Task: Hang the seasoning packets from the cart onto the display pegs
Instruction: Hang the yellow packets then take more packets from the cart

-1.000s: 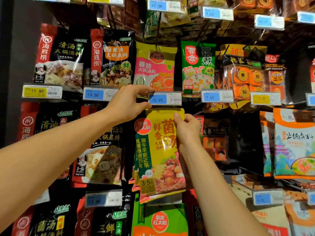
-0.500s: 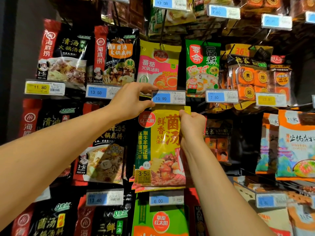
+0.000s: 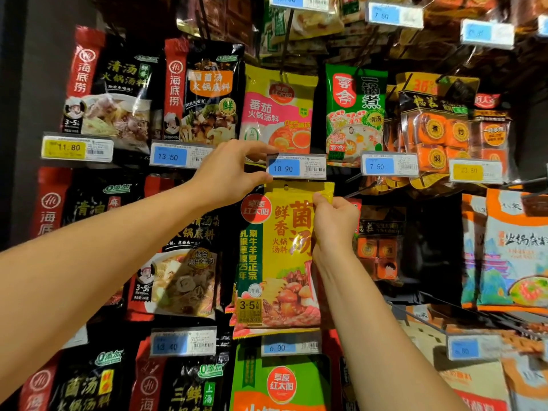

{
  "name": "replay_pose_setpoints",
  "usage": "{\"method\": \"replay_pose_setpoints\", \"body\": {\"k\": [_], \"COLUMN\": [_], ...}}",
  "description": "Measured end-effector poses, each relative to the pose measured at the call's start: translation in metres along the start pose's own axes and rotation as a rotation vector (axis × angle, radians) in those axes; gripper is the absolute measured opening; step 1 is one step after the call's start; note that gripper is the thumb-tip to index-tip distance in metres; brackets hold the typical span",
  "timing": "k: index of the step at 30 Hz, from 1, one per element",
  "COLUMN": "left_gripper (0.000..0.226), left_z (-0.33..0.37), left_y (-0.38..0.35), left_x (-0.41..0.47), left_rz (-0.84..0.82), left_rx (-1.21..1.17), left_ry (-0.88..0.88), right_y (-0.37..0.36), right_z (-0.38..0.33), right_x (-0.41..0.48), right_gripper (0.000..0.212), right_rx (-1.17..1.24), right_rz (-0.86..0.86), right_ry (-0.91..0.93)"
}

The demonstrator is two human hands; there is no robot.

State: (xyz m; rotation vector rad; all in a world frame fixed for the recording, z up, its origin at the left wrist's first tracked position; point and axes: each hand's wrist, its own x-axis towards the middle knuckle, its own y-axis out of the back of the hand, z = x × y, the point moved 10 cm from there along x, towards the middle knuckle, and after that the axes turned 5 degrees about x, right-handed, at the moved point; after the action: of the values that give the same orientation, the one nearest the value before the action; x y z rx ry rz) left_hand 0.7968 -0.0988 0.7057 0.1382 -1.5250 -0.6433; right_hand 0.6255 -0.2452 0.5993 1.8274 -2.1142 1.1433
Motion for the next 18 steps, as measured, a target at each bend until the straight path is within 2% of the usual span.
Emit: {"method": "replay_pose_setpoints", "body": {"k": [6, 13, 18], "left_gripper": [0.045, 0.045, 0.055], "left_z": [0.001, 0.002, 0.002], "left_y": [-0.006, -0.008, -0.013], "left_x": [-0.008, -0.009, -0.011], "left_rz": [0.03, 0.033, 0.007], "left_rx": [-0.015, -0.042, -0.045], "left_ry": [-0.017, -0.028, -0.014], "right_y": [0.002, 0.003, -0.001], "right_z": [0.004, 0.005, 0.003], "right_x": [0.008, 0.011, 0.009], "right_gripper": [0.048, 0.047, 0.044], "right_rx": [-0.027, -0.091, -0.146], "right_rz": [0.046, 0.033, 0.037], "right_ry": [-0.047, -0.072, -0.078]}}
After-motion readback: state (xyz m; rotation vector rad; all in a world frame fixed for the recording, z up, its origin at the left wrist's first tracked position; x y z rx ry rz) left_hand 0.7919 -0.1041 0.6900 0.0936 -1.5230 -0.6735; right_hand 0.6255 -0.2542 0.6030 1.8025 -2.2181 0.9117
